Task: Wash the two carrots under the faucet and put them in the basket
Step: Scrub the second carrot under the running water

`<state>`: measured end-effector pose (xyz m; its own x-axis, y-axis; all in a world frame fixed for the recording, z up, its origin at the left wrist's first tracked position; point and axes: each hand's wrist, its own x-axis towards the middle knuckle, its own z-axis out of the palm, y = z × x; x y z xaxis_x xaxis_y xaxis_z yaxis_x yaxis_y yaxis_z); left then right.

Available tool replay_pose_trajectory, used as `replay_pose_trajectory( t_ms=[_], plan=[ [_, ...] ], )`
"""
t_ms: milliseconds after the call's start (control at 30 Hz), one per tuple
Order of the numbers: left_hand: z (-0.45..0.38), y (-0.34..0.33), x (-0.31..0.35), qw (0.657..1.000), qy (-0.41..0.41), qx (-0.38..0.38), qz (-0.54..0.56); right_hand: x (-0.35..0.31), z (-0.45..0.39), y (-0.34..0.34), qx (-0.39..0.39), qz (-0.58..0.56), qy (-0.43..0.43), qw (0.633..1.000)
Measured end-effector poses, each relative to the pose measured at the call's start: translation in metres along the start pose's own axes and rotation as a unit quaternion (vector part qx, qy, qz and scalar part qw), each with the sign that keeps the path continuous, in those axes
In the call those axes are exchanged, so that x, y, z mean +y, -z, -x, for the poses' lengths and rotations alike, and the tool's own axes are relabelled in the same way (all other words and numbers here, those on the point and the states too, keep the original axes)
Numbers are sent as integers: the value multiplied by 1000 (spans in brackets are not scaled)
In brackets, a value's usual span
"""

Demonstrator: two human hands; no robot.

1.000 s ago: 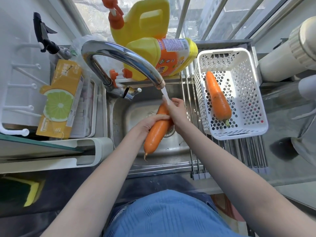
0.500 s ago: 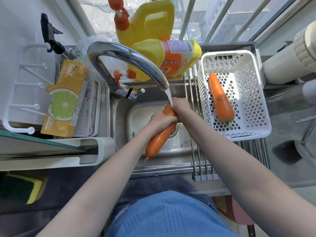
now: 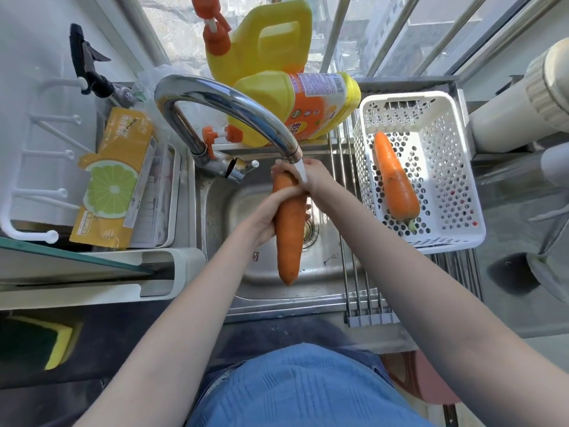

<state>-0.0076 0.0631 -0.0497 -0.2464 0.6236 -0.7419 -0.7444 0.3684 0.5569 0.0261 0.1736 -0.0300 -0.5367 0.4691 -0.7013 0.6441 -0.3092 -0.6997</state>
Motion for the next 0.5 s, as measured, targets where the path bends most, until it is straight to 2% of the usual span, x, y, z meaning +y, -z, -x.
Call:
replay_pose_trajectory(
  t_ms=[33,133,233,367,433,500],
  plan=[
    [1,-1,0,999,-3,-2,45,4,3,0,-14,-38,6,999],
    [3,-6,1,991,-9,-7,136,14,12,-6,-14,-52,-21,998],
    [1,-8,3,991,-11,-15,131,14,19,-10,1,-63,-80,995],
    [-5,-7,4,992,-5,48,113,17,23,-10,7,-49,-26,998],
    [-15,-4,2,994,-9,90,65,20,23,-11,40,-33,13,999],
    [-19,-3,-1,984,-13,154,-87,26,23,-14,70,-23,41,996]
  ],
)
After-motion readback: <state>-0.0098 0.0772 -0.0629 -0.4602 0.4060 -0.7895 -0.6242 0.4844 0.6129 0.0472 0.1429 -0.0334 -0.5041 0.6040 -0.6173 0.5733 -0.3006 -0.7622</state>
